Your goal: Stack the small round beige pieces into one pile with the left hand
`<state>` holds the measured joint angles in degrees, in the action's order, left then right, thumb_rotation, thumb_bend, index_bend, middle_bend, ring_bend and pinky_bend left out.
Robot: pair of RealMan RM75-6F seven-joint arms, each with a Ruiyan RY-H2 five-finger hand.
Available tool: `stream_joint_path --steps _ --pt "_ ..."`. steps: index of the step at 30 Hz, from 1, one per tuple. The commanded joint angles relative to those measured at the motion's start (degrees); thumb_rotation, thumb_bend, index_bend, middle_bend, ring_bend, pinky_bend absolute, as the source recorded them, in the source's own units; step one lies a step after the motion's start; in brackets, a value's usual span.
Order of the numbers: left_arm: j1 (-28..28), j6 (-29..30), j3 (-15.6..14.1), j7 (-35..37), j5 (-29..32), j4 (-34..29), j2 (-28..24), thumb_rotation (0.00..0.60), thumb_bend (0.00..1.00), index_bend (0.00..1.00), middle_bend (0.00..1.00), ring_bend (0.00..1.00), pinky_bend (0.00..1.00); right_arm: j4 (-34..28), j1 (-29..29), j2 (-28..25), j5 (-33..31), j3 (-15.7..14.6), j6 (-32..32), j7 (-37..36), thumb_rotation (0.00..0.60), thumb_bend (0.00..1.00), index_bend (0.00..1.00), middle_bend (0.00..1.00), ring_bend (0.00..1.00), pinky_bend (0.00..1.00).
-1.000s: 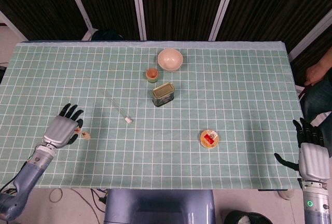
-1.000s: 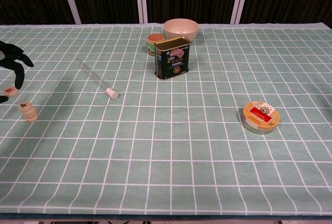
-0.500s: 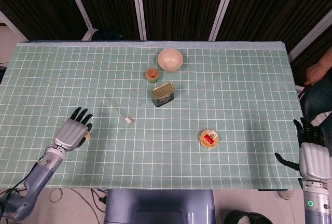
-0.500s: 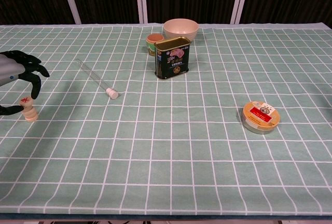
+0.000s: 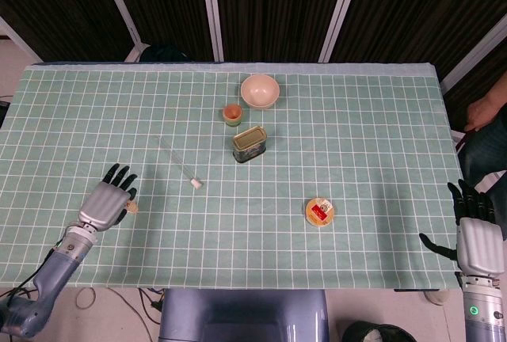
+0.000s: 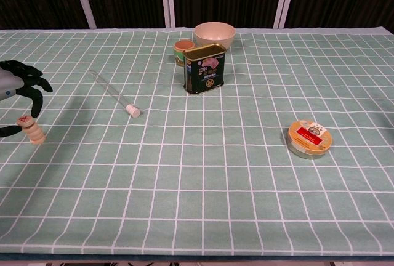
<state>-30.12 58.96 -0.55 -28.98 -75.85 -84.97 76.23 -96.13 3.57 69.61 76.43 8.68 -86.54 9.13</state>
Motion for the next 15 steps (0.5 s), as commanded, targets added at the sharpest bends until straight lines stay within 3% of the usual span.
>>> stream_joint_path --steps 1,15 --pt "0.02 0.07 -0.04 -0.04 -0.13 0.23 0.03 0.600 0.33 0.45 0.15 0.00 0.00 -0.01 0.00 0.01 -0.01 0.00 -0.01 0.04 0.600 0.23 0.09 0.01 0.03 0.00" --pt "-0.15 -0.21 0.00 -0.43 -0.20 1.00 0.98 0.600 0.33 0.42 0.14 0.00 0.00 0.08 -0.02 0.07 0.02 0.04 -0.18 0.09 0.600 0.23 0.09 0.01 0.03 0.00"
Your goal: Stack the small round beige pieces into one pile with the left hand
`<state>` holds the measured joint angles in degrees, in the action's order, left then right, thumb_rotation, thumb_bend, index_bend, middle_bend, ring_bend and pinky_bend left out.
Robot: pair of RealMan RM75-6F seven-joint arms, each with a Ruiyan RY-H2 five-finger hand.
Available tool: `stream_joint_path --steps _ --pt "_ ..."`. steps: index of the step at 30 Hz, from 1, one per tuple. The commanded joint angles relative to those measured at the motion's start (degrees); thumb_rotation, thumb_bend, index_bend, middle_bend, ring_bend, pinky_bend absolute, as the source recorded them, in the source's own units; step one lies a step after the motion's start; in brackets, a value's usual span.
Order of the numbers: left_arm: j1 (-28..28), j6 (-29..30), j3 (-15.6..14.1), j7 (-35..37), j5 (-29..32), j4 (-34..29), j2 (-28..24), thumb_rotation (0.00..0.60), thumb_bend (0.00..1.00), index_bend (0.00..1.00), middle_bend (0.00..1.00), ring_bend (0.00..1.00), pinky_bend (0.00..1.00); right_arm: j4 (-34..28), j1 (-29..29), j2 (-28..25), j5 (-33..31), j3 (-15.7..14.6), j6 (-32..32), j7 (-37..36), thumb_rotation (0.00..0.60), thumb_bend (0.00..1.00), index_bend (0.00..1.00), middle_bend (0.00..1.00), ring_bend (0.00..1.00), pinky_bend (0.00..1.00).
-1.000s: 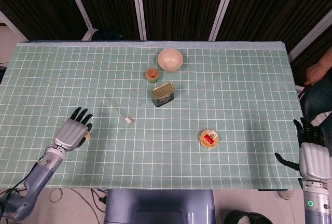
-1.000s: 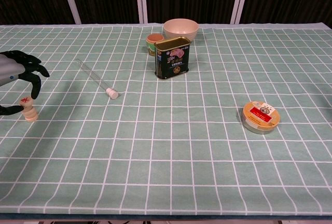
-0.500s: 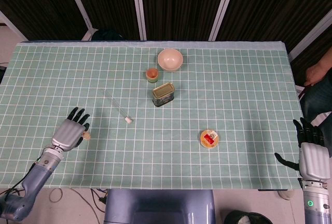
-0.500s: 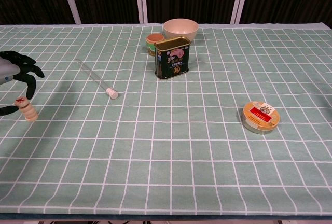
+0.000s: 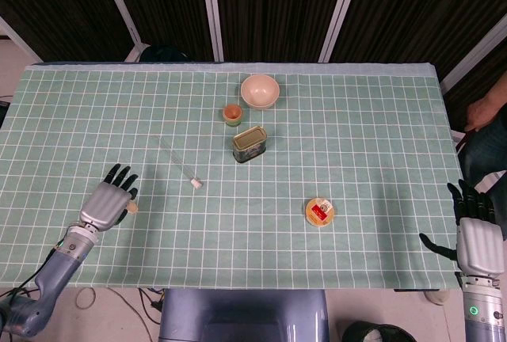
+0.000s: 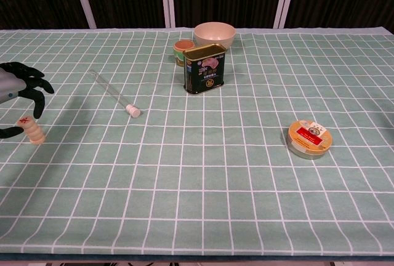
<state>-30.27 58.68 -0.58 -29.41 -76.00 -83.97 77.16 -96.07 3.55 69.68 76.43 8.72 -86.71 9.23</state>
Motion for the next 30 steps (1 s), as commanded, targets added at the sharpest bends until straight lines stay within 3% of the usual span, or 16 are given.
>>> stream_joint_path --steps 1,10,19,24,30 --pt "0.03 0.24 0.08 0.07 -0.14 -0.06 0.07 0.600 0.33 0.42 0.14 0.00 0.00 0.05 0.00 0.01 0.06 -0.01 -0.03 0.01 0.600 0.23 0.09 0.01 0.03 0.00" --pt "1.06 3.49 0.25 1.94 -2.45 -4.84 -3.71 0.600 0.32 0.31 0.10 0.00 0.00 0.15 0.01 0.12 0.12 0.00 -0.11 0.16 0.600 0.23 0.09 0.01 0.03 0.00" --pt "7.03 16.12 -0.49 7.63 -9.26 -14.54 -13.14 0.600 0.31 0.07 0.01 0.00 0.00 0.14 -0.02 0.18 0.42 -0.05 -0.32 0.12 0.600 0.23 0.09 0.01 0.03 0.00" --pt "12.37 24.39 -0.76 14.88 -10.87 -13.83 -15.57 0.600 0.31 0.05 0.00 0.00 0.00 0.57 0.10 -0.10 2.13 -0.57 -0.42 -0.78 0.600 0.23 0.09 0.01 0.03 0.00" --pt "16.78 28.72 -1.36 22.17 -10.88 -9.12 -16.26 0.600 0.31 0.03 0.00 0.00 0.00 2.66 0.61 -0.34 7.36 -1.85 -1.28 -3.42 0.600 0.23 0.09 0.01 0.03 0.00"
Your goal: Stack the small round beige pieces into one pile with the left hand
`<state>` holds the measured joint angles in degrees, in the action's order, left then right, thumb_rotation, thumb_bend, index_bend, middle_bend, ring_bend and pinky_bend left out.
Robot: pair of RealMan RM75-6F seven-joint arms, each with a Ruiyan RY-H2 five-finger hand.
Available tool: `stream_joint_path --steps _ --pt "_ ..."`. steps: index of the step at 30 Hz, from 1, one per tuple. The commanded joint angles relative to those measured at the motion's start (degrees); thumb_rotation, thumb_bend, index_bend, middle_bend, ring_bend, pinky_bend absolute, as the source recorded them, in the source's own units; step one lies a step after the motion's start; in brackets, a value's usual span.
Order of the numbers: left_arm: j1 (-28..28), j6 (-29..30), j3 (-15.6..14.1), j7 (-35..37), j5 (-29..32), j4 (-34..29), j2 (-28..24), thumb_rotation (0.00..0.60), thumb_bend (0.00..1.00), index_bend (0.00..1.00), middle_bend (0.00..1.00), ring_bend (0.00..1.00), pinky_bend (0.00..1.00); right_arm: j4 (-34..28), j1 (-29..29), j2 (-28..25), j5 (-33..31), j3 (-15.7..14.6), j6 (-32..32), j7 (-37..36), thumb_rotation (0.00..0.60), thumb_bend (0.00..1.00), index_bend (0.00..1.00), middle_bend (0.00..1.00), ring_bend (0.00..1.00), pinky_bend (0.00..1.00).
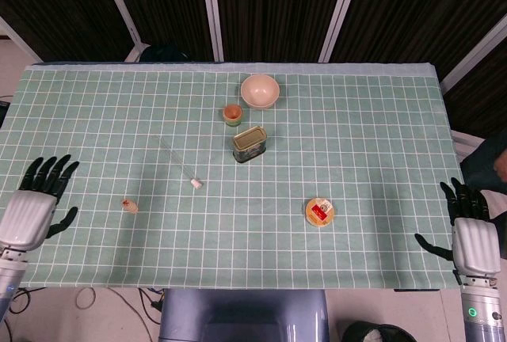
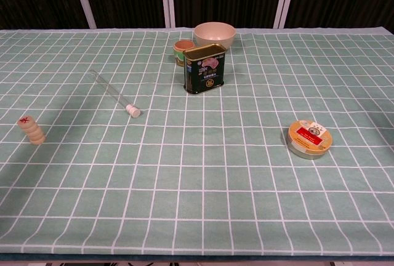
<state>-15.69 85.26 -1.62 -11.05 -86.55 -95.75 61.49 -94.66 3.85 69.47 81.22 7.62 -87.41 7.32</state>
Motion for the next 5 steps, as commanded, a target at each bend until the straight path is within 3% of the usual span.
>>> stream_joint_path --steps 1,5 --pt "2.72 2.77 -0.19 5.25 -0.34 3.61 -0.41 0.600 0.31 0.02 0.00 0.00 0.00 1.80 0.45 -0.11 3.77 -0.99 -0.88 -2.11 0.600 0.23 0.09 0.01 0.03 0.00" --pt "4.47 3.85 -0.01 9.45 0.14 7.19 0.16 0.600 0.31 0.01 0.00 0.00 0.00 4.08 0.77 0.00 7.58 -2.02 -1.94 -3.94 0.600 0.23 0.09 0.01 0.03 0.00"
